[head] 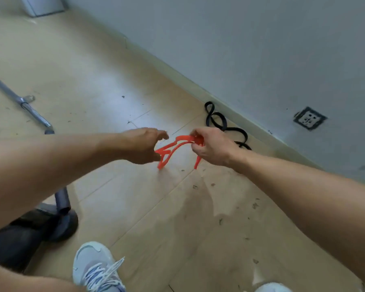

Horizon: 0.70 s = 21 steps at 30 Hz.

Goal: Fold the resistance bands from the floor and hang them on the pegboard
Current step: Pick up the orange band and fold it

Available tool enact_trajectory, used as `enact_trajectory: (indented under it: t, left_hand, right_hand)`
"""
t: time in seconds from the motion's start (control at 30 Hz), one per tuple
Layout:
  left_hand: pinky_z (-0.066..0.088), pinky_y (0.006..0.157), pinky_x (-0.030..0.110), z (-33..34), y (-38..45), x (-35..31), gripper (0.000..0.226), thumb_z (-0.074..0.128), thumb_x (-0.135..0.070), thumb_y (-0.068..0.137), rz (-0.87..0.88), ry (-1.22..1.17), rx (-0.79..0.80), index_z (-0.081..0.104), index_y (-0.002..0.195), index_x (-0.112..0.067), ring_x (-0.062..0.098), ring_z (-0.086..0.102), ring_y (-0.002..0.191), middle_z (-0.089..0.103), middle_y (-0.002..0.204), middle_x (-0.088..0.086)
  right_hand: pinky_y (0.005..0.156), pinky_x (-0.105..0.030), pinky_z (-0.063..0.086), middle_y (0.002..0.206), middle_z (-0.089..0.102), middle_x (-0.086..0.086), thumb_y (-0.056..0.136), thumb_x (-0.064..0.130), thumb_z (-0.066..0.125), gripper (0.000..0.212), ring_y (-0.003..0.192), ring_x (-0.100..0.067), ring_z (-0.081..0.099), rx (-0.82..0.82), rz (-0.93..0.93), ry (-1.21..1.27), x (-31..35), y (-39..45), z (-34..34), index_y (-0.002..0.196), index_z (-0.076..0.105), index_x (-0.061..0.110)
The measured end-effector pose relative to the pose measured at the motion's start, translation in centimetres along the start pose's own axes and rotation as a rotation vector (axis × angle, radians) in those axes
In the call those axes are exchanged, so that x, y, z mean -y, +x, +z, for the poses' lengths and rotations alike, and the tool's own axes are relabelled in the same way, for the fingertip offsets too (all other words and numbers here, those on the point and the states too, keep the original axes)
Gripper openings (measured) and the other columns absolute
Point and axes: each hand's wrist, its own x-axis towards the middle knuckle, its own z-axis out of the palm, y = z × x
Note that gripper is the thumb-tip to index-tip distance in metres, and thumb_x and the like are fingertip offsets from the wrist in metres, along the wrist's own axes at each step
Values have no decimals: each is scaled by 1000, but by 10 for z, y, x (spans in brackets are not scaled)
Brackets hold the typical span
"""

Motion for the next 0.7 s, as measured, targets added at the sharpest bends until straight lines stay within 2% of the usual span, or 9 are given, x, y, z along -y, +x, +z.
enact_trajectory:
  t: [0.1,0.17,0.27,0.37,0.47,0.53,0.6,0.7]
  left_hand:
    - [42,109,37,-37,-20,-23,81,78,-40,85,20,-134,-135,35,152,-24,24,50,135,49,152,2]
    - [42,105,32,-58,-38,-42,82,81,-43,80,60,-181,-197,39,149,-26,21,49,135,51,149,-1]
    - [42,93,29,-78,-63,-66,61,80,-47,80,106,-202,-253,56,134,-30,20,53,128,59,138,-7]
    - [50,100,41,-77,-78,-75,33,74,-44,86,152,-317,-289,69,117,-35,19,61,115,69,122,-9]
    - [56,93,51,-62,-86,-79,15,65,-35,95,149,-505,-310,74,101,-25,21,69,100,76,101,-3]
    - [57,91,50,-53,-89,-79,13,66,-31,96,134,-583,-278,73,97,-20,22,71,93,76,93,2]
    - [57,91,47,-47,-90,-76,10,70,-28,93,145,-606,-243,71,95,-18,21,72,91,76,91,3]
    - [60,77,33,-40,-90,-71,9,71,-30,92,170,-536,-231,69,91,-20,14,71,79,74,81,-2]
  right_hand:
    - [72,-28,54,90,68,10,92,27,73,18,81,-11,67,-43,-70,97,34,-23,-54,109,68,30]
    - [68,-26,58,90,70,6,91,21,77,23,76,-10,70,-27,-119,161,55,-43,-83,108,64,27]
    - [69,-27,59,90,72,3,88,20,81,26,75,-12,73,-28,-193,191,80,-71,-117,106,64,28]
    - [69,-25,56,89,72,6,90,25,79,22,77,-11,71,-9,-197,150,91,-90,-135,106,65,28]
    - [68,-21,53,90,71,10,93,28,76,20,78,-7,69,16,-175,79,90,-100,-134,107,63,30]
    - [71,-24,58,94,71,8,95,29,74,20,82,-10,71,33,-145,91,85,-102,-123,110,62,30]
    - [71,-24,58,96,69,8,96,32,72,19,85,-11,70,66,-112,87,79,-102,-110,111,61,31]
    - [72,-28,57,95,65,11,95,39,73,18,86,-11,68,185,-84,-21,67,-98,-92,109,63,32]
